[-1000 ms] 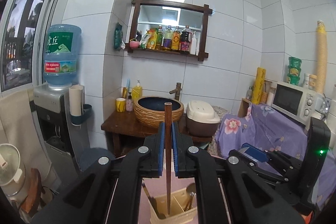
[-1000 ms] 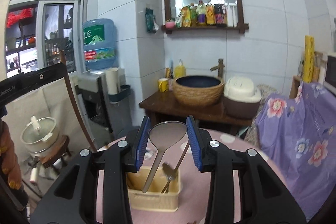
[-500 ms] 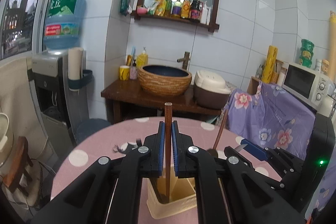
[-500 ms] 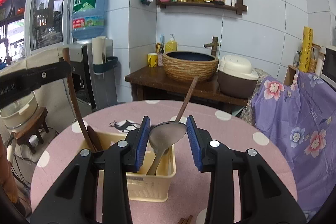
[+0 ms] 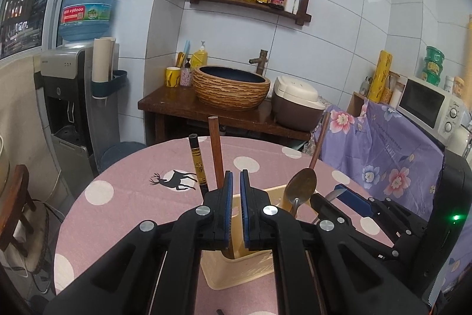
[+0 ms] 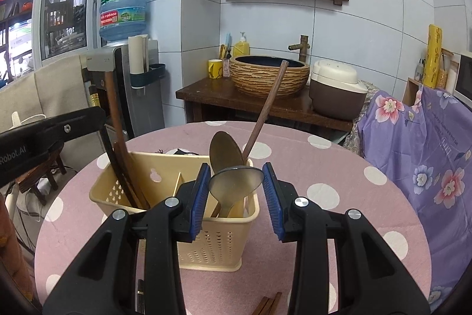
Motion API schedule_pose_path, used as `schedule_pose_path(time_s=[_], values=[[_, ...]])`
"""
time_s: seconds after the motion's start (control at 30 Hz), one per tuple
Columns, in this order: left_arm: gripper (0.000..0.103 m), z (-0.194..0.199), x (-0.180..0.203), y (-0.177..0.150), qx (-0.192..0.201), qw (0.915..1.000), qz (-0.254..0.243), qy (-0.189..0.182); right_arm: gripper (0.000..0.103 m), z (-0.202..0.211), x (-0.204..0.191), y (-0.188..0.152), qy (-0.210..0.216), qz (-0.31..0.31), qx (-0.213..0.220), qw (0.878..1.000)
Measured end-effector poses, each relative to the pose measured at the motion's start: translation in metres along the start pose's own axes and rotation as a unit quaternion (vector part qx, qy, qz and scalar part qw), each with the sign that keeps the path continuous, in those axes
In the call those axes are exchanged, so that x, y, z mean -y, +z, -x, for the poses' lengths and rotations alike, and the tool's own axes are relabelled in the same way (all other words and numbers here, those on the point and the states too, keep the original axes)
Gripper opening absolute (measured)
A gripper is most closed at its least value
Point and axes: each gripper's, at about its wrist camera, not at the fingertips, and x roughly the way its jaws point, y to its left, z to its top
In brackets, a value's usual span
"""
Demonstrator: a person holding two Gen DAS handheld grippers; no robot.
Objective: Organize utensils
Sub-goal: 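Drop the plastic spoon into the holder with the right tool while the left tool releases the chopstick, then grasp a black chopstick with the left tool while the right tool grasps the brown chopsticks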
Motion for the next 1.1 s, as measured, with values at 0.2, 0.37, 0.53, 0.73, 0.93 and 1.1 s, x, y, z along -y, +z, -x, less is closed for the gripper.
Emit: schedule_pose_path(time_s=[0.2,0.37,0.53,0.73,0.93,1.1], values=[[0.022,0.024,0.001,-0.011,0.010,0.9999,-0.004,-0.009,0.059,0.034,0.011,-0.005,-0.009,-0.006,0.037,0.999],[0.055,0.041,-0.007,-0.043,-0.007,0.9999,0.008,-0.012,0.060,0.054,0.023,-0.031,-0.034,0.013,-0.007,0.999],[0.063,0.035,-0.026,-0.084,-0.070,0.9968,0.037,-0.007,0.060,0.058,0.049,-0.080,-0.062,-0.019,-0.088,0.994],[0.063,0.025,-0.033,-0.125,-0.123,0.9904,0.062,0.005,0.059,0.049,0.051,-0.136,-0.066,-0.047,-0.167,0.983],[0.063,0.019,-0.029,-0.150,-0.151,0.9865,0.061,0.016,0.054,0.043,0.043,-0.162,-0.057,-0.067,-0.206,0.975],[0.063,0.015,-0.028,-0.161,-0.167,0.9840,0.060,0.019,0.047,0.038,0.034,-0.168,-0.056,-0.067,-0.218,0.972]])
